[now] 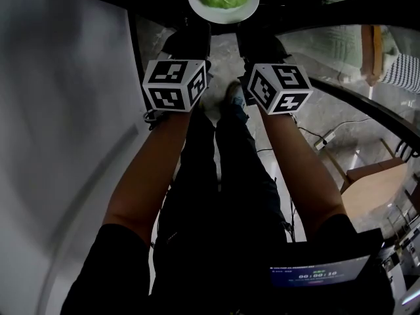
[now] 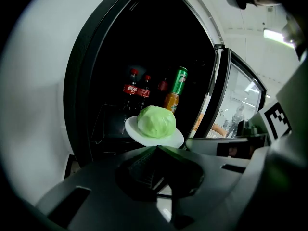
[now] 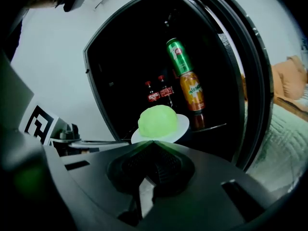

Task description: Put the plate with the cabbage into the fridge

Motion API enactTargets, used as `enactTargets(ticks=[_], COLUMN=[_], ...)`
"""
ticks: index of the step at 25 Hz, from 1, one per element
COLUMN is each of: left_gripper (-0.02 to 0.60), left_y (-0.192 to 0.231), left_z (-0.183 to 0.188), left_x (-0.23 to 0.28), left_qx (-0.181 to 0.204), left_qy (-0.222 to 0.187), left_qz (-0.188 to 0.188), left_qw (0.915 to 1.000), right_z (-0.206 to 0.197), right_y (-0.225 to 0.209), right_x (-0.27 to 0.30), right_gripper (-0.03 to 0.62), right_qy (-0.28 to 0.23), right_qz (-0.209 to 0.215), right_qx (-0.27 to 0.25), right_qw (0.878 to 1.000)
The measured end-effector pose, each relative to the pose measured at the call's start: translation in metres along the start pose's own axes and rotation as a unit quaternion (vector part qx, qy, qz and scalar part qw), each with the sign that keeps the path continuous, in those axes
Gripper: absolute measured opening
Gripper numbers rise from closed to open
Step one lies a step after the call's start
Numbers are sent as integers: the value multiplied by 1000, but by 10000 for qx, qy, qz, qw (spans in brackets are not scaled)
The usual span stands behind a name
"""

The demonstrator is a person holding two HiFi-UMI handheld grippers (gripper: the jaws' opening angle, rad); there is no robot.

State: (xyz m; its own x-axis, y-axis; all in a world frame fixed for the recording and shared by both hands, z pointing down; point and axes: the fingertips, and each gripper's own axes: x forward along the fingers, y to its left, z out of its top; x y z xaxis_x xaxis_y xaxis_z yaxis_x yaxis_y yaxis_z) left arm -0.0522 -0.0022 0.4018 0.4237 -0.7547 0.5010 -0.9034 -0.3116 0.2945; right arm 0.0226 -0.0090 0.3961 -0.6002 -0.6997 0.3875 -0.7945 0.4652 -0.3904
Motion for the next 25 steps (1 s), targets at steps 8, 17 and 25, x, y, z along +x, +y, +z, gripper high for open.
enactTargets(ticks=[8,17,25], left_gripper=[3,3,3], left_y=[-4,2,10], left_z=[0,7,15], left_x=[5,10,16], left_qx=[82,-10,-72], left_qy=[64,52,3], left_qz=[-35,-35,-30], left_qw=[9999,10000,10000], right_z=[-3,1,9], right_y=[4,5,3], right_x=[6,15,26], right_gripper=[6,6,6], right_qy=[121,109,83], right_qz=[77,111,115], right_qx=[-202,-233,-256], right_qw=[9997,9996,9996])
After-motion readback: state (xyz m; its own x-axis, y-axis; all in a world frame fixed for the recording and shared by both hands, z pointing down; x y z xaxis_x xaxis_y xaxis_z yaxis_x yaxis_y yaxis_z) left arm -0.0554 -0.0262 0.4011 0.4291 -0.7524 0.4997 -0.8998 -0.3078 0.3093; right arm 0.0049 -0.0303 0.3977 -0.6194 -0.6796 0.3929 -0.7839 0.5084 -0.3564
